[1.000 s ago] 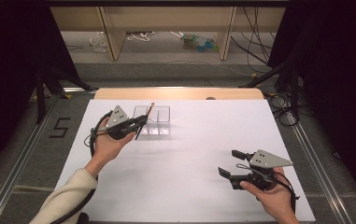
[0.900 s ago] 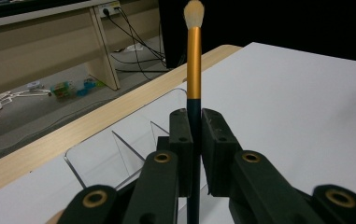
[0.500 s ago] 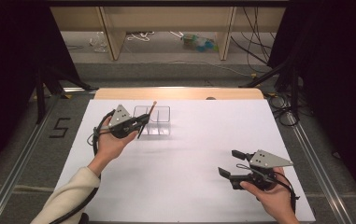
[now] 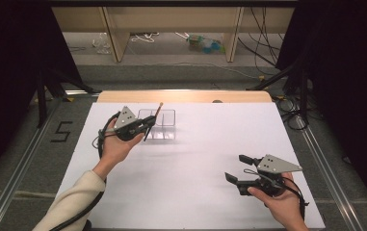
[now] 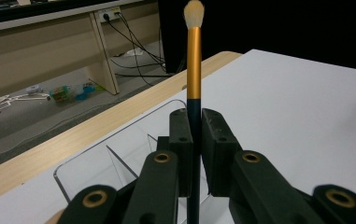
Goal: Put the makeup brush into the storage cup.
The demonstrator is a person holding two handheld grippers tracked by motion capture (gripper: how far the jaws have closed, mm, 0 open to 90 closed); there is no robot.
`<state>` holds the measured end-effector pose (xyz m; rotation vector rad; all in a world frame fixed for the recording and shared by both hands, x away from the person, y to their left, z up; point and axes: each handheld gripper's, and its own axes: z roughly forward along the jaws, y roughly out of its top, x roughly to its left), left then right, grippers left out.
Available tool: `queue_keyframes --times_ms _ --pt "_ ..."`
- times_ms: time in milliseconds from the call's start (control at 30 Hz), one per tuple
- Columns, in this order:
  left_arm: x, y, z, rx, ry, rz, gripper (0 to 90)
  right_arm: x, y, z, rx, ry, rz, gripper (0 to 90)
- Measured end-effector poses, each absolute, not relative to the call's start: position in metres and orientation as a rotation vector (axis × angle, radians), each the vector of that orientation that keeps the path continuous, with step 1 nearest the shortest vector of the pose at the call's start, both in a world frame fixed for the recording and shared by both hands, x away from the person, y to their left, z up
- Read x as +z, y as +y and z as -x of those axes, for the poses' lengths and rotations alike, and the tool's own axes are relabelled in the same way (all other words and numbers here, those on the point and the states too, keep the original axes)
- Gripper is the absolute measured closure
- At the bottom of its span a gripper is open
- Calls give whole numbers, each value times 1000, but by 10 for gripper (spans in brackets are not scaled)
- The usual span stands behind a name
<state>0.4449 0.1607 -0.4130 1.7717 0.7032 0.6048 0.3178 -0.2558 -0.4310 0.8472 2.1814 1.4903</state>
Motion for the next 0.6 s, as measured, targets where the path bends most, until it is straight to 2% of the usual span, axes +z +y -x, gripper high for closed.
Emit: queue_keyframes --times_ms 600 --pt "-408 151 -450 605 686 -1753 831 -432 -254 -319 1520 2168 -844 207"
